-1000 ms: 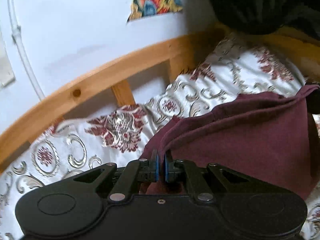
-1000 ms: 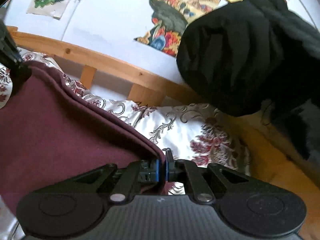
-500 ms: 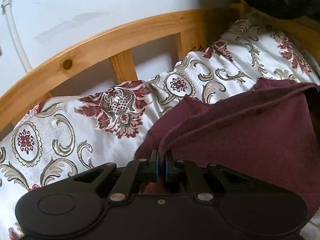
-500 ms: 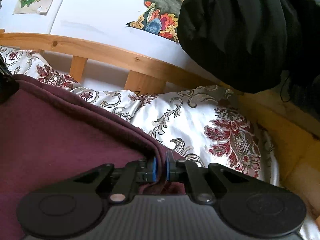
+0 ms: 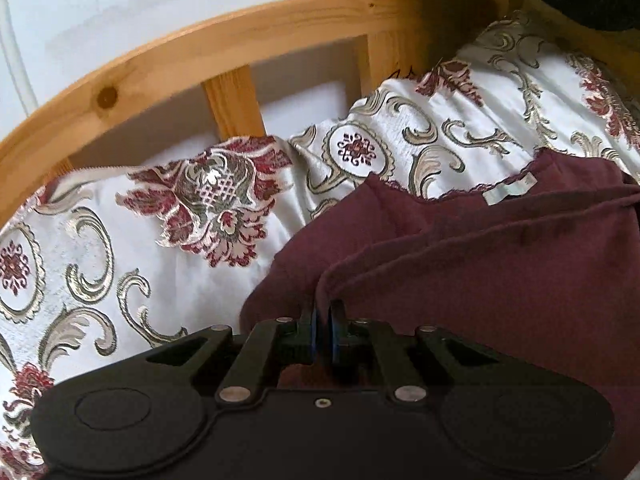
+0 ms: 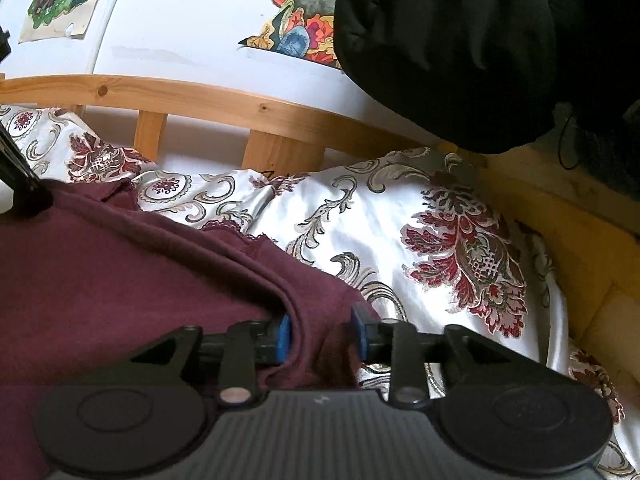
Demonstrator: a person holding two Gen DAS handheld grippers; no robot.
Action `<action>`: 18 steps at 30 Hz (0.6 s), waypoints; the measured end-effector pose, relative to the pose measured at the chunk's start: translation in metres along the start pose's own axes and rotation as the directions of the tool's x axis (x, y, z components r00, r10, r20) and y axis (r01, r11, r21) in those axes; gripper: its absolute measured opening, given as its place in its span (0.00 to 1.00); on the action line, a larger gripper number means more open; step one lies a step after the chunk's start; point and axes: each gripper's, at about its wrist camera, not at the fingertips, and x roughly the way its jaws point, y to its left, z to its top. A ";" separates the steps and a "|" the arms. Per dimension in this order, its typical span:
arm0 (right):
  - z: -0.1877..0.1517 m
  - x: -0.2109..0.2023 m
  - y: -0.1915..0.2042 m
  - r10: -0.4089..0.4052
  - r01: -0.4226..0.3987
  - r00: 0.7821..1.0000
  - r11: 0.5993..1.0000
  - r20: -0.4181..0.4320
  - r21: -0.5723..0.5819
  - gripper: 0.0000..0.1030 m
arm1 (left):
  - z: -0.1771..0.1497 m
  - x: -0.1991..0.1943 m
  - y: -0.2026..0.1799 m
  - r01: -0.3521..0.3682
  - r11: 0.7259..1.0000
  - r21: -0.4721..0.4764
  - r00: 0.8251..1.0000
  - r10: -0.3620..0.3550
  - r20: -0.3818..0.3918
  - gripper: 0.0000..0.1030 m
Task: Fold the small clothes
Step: 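Lay the hem down on the collar and open both tools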
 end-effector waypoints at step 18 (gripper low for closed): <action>0.006 -0.010 -0.011 0.081 -0.083 0.996 0.991 0.024 0.104 0.97 | -0.054 -0.039 0.020 0.018 0.937 -0.348 0.989 0.035 0.147 0.99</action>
